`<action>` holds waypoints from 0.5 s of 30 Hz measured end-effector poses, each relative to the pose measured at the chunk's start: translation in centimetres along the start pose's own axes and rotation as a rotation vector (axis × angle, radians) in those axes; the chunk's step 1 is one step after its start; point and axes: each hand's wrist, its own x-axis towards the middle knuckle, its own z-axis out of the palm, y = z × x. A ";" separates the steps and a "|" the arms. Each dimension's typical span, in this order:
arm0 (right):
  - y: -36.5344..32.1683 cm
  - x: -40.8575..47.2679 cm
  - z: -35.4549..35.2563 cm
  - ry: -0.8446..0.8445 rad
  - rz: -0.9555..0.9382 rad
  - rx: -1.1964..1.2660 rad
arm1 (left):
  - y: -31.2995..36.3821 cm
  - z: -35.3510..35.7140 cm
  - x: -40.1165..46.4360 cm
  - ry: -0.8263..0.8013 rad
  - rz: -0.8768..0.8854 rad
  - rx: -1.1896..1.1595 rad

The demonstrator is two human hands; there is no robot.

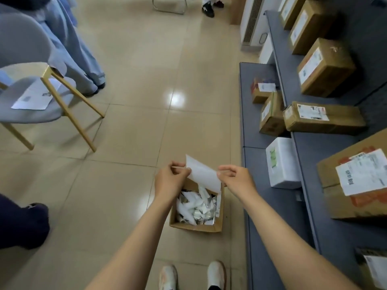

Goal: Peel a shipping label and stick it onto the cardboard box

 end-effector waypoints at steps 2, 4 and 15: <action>2.7 1.5 1.2 -0.025 0.060 -0.026 | -2.6 1.2 1.0 -0.006 -0.049 0.029; 5.3 3.0 2.5 -0.036 0.112 -0.045 | -5.3 2.6 2.0 -0.008 -0.097 0.059; 14.2 6.6 6.1 -0.101 0.257 -0.126 | -14.5 7.2 4.8 -0.100 -0.255 0.161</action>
